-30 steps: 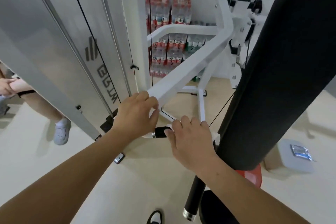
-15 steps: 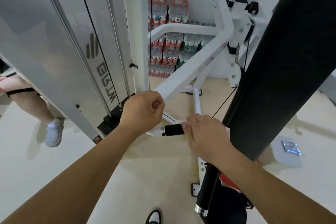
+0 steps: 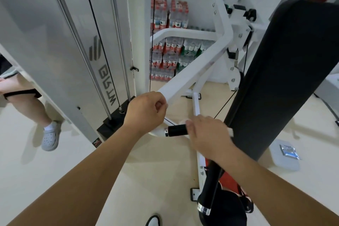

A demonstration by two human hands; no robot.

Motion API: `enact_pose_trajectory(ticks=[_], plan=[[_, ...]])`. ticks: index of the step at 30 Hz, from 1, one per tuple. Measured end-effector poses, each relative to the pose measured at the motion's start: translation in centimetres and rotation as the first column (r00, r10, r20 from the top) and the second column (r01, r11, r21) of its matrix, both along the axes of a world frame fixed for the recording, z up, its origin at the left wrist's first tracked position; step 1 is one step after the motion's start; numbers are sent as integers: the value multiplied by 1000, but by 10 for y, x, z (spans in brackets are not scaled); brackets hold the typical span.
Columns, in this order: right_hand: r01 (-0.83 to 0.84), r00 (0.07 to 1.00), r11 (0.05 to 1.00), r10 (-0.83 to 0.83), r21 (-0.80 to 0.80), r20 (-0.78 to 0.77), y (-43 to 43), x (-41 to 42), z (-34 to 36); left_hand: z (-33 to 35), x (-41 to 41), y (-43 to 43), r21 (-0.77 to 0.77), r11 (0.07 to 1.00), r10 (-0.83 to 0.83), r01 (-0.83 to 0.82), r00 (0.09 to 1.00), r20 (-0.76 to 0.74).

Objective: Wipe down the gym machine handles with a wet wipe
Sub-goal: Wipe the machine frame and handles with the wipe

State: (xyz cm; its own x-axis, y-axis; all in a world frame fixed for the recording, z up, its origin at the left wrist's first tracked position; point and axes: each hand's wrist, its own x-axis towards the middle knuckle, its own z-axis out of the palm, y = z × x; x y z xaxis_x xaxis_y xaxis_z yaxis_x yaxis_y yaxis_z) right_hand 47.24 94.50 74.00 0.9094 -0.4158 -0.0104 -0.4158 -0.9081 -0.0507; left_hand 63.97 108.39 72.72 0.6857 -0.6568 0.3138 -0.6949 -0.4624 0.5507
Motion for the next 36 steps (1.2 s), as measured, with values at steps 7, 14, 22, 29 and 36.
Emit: enact_pose_trajectory(ticks=[7, 14, 22, 29, 36], plan=[[96, 994, 981, -102, -167, -28, 49, 26, -19, 0, -2, -2, 28, 1000, -7, 5, 998, 67], [60, 997, 997, -58, 41, -40, -1, -9, 3, 2, -1, 1, 0, 1000, 2, -2, 1000, -12], [24, 998, 991, -16, -131, 62, 60, 14, -29, 2, -4, -2, 25, 1000, 0, -2, 999, 50], [-260, 964, 954, 266, 147, -22, 37, -14, 5, 4, -2, 2, -30, 1000, -11, 9, 999, -51], [-233, 939, 955, 173, -183, -296, 28, 36, 9, 3, -3, -2, -28, 1000, 8, -9, 1000, -14]])
